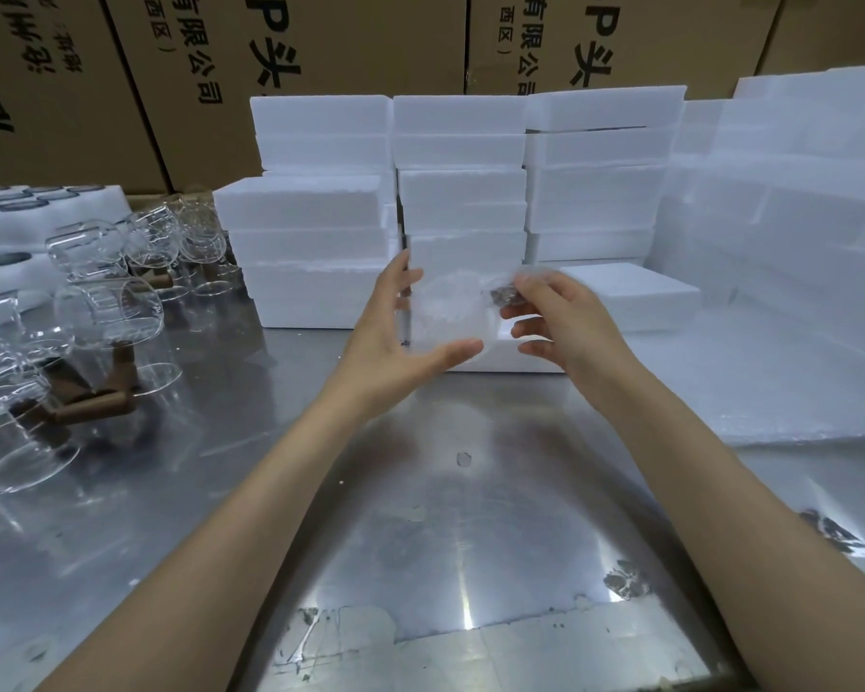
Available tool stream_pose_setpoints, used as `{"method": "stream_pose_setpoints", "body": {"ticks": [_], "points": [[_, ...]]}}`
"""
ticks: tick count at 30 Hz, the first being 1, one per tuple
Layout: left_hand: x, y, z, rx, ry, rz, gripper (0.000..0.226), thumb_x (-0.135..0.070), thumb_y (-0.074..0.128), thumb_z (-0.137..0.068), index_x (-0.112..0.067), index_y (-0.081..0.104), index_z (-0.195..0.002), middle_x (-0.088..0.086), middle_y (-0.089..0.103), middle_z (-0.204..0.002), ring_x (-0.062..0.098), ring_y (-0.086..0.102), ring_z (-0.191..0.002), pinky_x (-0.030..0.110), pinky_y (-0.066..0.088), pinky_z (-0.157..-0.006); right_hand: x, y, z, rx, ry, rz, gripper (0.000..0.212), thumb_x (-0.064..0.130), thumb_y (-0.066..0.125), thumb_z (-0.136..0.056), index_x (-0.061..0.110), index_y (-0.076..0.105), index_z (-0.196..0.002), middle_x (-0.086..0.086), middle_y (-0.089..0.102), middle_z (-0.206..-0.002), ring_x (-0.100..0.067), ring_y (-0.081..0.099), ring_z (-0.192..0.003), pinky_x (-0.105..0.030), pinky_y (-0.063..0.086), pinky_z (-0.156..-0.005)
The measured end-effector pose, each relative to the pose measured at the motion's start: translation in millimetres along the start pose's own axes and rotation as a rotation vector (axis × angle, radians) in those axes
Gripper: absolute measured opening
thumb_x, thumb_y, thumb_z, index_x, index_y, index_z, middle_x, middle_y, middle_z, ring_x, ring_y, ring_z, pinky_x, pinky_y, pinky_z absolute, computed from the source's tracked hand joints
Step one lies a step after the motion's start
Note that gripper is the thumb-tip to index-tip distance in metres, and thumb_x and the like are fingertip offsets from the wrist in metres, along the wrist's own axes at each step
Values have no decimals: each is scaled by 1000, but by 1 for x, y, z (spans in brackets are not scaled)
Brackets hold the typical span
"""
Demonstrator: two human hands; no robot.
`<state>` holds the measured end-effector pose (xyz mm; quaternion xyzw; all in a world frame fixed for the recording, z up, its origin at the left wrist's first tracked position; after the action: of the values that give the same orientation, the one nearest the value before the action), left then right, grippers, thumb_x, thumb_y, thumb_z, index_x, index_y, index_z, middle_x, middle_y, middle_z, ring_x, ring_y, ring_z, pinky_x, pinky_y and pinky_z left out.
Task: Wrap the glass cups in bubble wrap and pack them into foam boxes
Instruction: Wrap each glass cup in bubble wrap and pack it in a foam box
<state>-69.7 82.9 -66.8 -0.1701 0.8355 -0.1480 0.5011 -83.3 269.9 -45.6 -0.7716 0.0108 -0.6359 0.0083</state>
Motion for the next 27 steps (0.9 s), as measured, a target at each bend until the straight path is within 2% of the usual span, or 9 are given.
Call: {"method": "stream_pose_setpoints", "body": {"ticks": [2,4,6,10,13,16,19,23,27], "points": [[11,3,2,155,-48,-102,107,-68,65,-61,-33,18,-150,-13,32,-149,3,33,-133,10,28,-105,-1,-7,-2,-87,34,-40,16,34,54,-95,21,62,-90,8,68,-74,-4,59,-56,-17,48,-52],[22,5,6,302,-43,-345,97,-68,59,-73,-28,18,-152,-8,23,-156,8,21,-142,23,17,-115,-1,-14,-3,-147,63,-69,17,35,54,-94,21,61,-88,8,69,-76,-4,60,-58,-18,48,-52],[26,5,5,301,43,-566,82,-55,59,-85,-20,25,-151,-4,23,-154,14,21,-141,22,16,-113,-2,-18,-4,-166,64,-98,18,35,54,-95,21,61,-86,7,69,-76,-4,60,-57,-18,48,-52],[20,6,1,159,200,-712,49,-36,60,-92,-16,48,-135,2,39,-133,23,35,-120,28,33,-94,1,-16,-5,-170,36,-133,18,33,54,-95,20,61,-85,7,69,-73,-4,59,-55,-18,47,-49],[20,5,0,96,194,-643,29,-25,59,-94,-17,58,-122,0,44,-128,20,37,-117,26,33,-85,4,-17,-4,-172,23,-152,17,32,52,-96,21,61,-87,9,70,-72,-3,59,-53,-17,47,-49],[21,1,-2,149,181,-481,15,-16,58,-95,-15,64,-109,0,53,-125,21,42,-118,22,28,-93,6,-18,-3,-170,9,-150,14,29,51,-97,22,61,-89,8,70,-75,-3,58,-53,-17,48,-50],[21,-1,-2,221,136,-371,13,-15,59,-93,-27,59,-97,-5,57,-118,19,48,-119,32,35,-102,7,-17,-3,-165,19,-123,14,28,50,-98,23,60,-91,7,69,-77,-4,56,-54,-17,47,-50],[16,-3,0,207,103,-295,19,-23,65,-86,-39,57,-82,-15,56,-105,5,50,-103,28,38,-95,5,-17,-4,-142,44,-2,16,27,47,-99,17,60,-101,5,68,-81,-7,56,-58,-17,46,-51],[13,-4,2,167,111,-280,10,-37,72,-80,-37,62,-77,-20,57,-96,-5,52,-93,21,38,-87,1,-11,-5,-54,0,219,17,23,44,-100,16,59,-100,4,66,-79,-6,57,-58,-16,44,-51]]}}
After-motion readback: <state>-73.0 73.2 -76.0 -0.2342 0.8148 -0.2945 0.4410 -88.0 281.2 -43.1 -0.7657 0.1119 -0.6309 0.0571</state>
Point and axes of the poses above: each hand's wrist, its own z-axis away from the middle knuckle, its own y-axis out of the palm, x = y × z, the point moved 2 cm from there along -z, towards the middle knuckle
